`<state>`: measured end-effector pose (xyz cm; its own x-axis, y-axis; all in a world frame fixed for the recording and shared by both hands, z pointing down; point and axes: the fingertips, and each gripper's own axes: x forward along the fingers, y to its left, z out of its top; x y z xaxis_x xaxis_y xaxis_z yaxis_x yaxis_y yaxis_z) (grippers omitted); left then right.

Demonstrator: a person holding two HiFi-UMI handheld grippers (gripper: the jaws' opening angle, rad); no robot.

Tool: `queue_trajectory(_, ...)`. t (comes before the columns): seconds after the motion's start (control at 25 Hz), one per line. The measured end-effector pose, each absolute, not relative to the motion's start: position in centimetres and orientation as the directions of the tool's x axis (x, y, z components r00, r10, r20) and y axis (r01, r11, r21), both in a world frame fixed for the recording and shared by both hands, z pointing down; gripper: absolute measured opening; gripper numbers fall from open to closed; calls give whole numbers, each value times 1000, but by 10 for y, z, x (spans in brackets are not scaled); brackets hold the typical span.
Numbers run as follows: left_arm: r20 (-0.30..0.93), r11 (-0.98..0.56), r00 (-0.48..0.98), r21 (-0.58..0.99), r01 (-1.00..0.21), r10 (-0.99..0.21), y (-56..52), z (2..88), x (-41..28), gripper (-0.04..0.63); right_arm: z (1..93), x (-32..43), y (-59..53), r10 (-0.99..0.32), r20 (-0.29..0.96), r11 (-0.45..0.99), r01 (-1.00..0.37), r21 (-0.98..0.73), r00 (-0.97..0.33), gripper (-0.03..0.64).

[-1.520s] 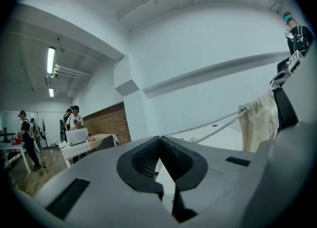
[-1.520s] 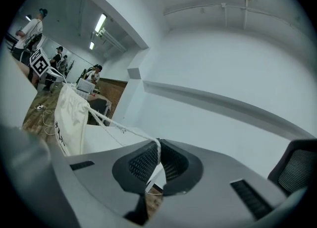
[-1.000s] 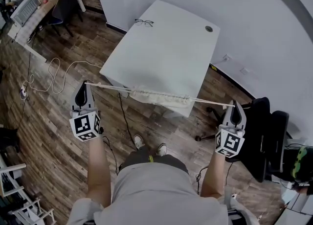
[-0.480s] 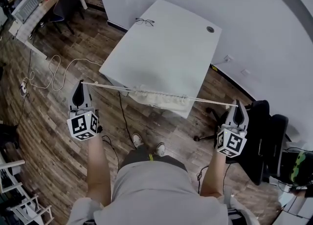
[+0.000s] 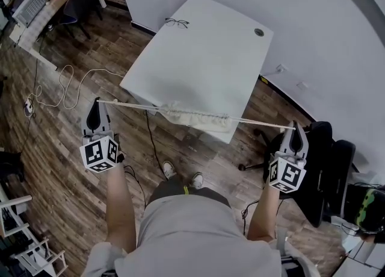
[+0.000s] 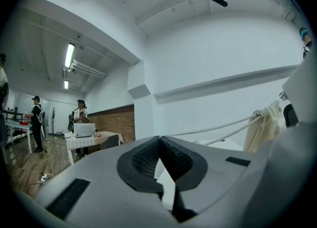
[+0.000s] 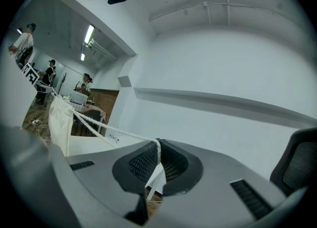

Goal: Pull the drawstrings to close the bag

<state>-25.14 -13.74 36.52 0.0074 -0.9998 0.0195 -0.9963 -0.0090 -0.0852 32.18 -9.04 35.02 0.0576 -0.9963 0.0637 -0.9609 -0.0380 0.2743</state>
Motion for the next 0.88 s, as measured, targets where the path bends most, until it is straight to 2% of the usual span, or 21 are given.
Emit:
queue_trajectory(0.28,12,-33,32,-67,-997,-999,-146,363,-240,16,337,335,-87,-996,31,-74,-963,258,84,35)
queue_trajectory(0.88,35,-42,42,-1,-999,-999,-152,377,-238,17,351,346,-87,-994,54,-83,-971,222,98,35)
